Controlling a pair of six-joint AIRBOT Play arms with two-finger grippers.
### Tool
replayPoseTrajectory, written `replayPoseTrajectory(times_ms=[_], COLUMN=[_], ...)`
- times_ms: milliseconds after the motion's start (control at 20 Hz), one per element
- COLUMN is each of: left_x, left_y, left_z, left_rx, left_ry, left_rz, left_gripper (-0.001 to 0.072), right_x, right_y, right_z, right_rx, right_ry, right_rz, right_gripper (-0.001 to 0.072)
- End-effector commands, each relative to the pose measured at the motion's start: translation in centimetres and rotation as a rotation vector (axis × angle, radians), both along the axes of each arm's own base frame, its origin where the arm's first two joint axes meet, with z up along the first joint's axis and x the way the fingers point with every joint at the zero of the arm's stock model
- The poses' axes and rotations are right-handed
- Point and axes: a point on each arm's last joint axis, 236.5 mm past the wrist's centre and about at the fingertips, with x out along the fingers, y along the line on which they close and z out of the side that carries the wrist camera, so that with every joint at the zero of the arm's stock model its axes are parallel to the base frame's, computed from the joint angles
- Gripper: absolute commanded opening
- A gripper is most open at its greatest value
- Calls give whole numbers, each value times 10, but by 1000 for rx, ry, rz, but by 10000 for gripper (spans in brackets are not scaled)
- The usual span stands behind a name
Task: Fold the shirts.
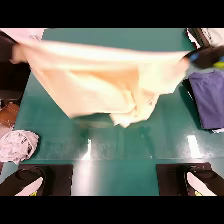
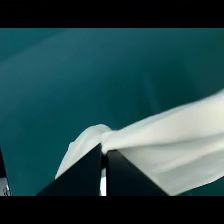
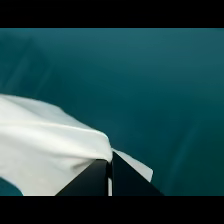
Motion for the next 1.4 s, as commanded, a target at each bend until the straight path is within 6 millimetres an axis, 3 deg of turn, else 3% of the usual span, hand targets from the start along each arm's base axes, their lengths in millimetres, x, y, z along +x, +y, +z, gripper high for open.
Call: replayPoseTrajectory(times_ms=[0,150,300,450,550,650,700,900,1050,1150,1200,1350], left_x=[-38,-82,-122,-134,-118,-79,-56,27,74,109,124,154], left_y=[13,12,6,-3,-9,-12,-17,-30,-31,-29,-24,-3], left_z=[102,159,188,187,169,122,86,-85,-197,-246,-260,-285], left_rx=[-65,-141,-207,-228,-215,-162,-135,16,103,95,63,-32], left_ry=[-258,-432,-539,-527,-462,-327,-223,219,455,514,519,517], left_rz=[8,-38,-105,-149,-154,-122,-112,-84,-52,-16,27,127], left_gripper=[25,25,24,24,24,25,25,25,25,26,26,27], right_x=[-44,-87,-113,-113,-97,-67,-47,21,69,100,116,156], right_y=[-27,-35,-50,-70,-84,-87,-87,-70,-55,-45,-38,-17], right_z=[113,181,215,215,196,162,137,1,-97,-144,-161,-190], right_rx=[-25,-52,-109,-153,-157,-115,-78,-27,-136,-203,-205,-159], right_ry=[-285,-461,-531,-471,-376,-249,-167,241,445,489,490,449], right_rz=[-87,-125,-191,-264,-285,-251,-222,-110,-78,-84,-87,-113], right_gripper=[17,17,18,17,17,17,17,17,17,18,18,20])
